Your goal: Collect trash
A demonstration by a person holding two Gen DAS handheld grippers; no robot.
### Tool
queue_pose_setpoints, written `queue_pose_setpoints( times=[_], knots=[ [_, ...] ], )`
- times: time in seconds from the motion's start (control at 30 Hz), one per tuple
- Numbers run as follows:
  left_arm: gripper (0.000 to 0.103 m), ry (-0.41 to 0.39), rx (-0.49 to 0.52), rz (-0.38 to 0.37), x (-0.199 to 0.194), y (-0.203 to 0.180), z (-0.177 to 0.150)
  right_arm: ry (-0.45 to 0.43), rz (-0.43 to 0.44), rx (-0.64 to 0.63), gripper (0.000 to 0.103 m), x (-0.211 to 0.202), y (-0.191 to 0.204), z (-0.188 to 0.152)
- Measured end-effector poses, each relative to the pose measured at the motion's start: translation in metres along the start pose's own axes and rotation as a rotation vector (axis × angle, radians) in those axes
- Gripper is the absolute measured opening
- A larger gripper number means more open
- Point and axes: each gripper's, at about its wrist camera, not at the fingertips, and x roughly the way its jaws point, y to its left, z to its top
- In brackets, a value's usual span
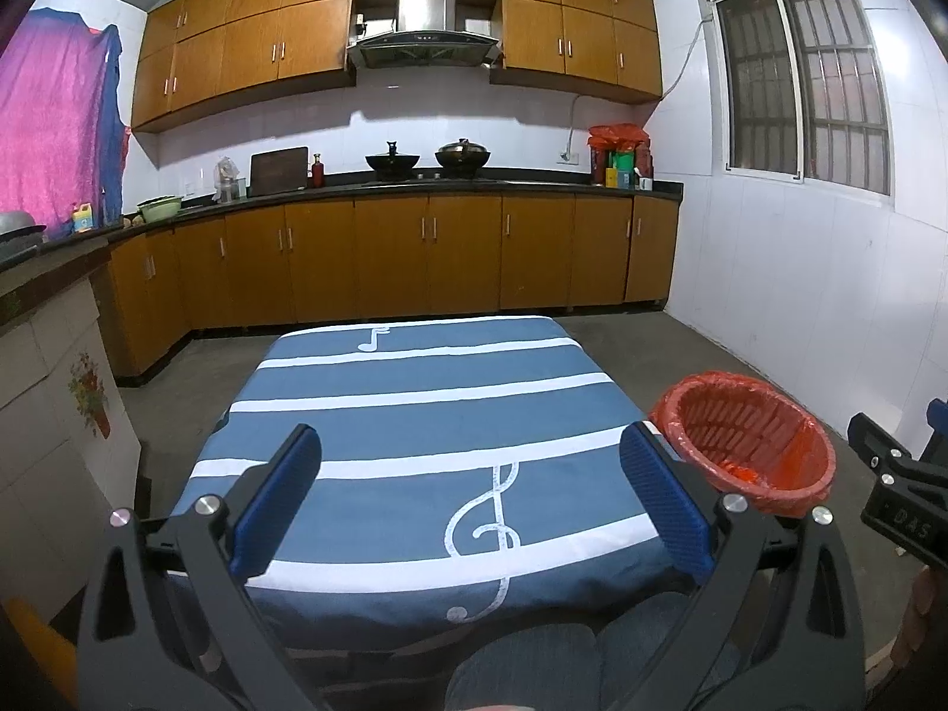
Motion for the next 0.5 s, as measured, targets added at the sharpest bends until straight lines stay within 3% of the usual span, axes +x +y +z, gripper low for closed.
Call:
queue_pose_setpoints(
  times=[0.5],
  knots=[
    [0.099,0.003,-0.002,-0.008,-0.001,-0.0026,-0.0034,0.008,0.0,0.002,0.101,0.0022,0.0012,-0.003]
  ],
)
